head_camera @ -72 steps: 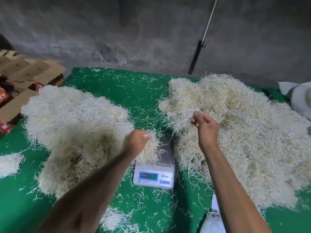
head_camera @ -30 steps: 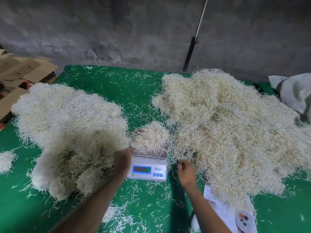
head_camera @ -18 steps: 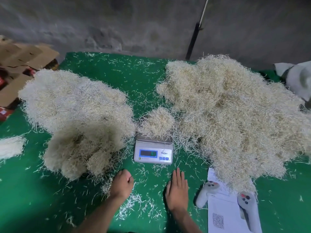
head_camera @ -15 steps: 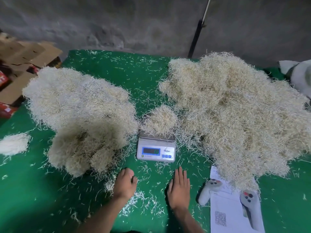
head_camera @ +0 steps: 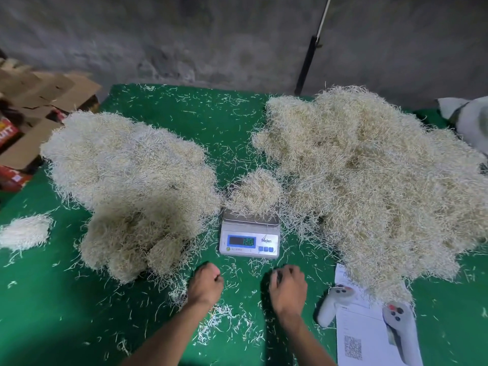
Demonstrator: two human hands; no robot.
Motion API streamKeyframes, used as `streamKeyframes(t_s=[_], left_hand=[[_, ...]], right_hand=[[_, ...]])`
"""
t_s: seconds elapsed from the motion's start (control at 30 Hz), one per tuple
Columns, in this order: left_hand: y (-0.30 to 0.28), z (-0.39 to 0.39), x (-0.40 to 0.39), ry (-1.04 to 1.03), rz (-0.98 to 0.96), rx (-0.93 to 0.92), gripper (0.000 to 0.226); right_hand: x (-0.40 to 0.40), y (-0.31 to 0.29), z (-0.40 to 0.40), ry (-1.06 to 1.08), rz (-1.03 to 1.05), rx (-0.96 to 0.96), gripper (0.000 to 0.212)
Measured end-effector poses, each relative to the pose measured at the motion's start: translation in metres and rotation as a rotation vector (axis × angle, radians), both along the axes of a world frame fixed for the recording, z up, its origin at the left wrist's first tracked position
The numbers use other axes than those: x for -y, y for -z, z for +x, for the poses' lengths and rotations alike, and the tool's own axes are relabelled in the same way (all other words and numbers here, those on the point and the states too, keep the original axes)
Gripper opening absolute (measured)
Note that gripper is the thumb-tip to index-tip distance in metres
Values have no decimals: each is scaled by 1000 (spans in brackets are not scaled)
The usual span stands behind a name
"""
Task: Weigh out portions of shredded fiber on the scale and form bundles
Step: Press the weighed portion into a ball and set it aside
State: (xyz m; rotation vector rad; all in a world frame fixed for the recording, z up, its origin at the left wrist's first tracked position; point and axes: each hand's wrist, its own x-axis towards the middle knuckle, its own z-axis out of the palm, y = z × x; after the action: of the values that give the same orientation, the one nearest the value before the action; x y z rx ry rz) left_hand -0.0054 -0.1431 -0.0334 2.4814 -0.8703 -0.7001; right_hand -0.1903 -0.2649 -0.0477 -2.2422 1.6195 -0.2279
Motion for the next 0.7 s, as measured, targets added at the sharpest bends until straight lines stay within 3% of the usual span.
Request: streamKeyframes(t_s=[0.17, 0.4, 0.5, 0.6, 0.7], left_hand=[[-40, 22, 62, -77, -289, -60, 9], [-97, 71, 141, -122, -613, -18, 35], [-121, 82, 166, -55, -591, -62, 43], [-129, 88, 187, 105, -410, -99, 48], [-125, 99, 200, 135, -282, -159, 21]], right_hand=[[56, -54, 43, -54, -80, 314, 24], [113, -116, 114, -335, -232, 465, 29], [131, -121, 139, -325, -207, 378, 34], [149, -112, 154, -382, -188, 297, 28], [157, -106, 159, -444, -188, 336, 30]])
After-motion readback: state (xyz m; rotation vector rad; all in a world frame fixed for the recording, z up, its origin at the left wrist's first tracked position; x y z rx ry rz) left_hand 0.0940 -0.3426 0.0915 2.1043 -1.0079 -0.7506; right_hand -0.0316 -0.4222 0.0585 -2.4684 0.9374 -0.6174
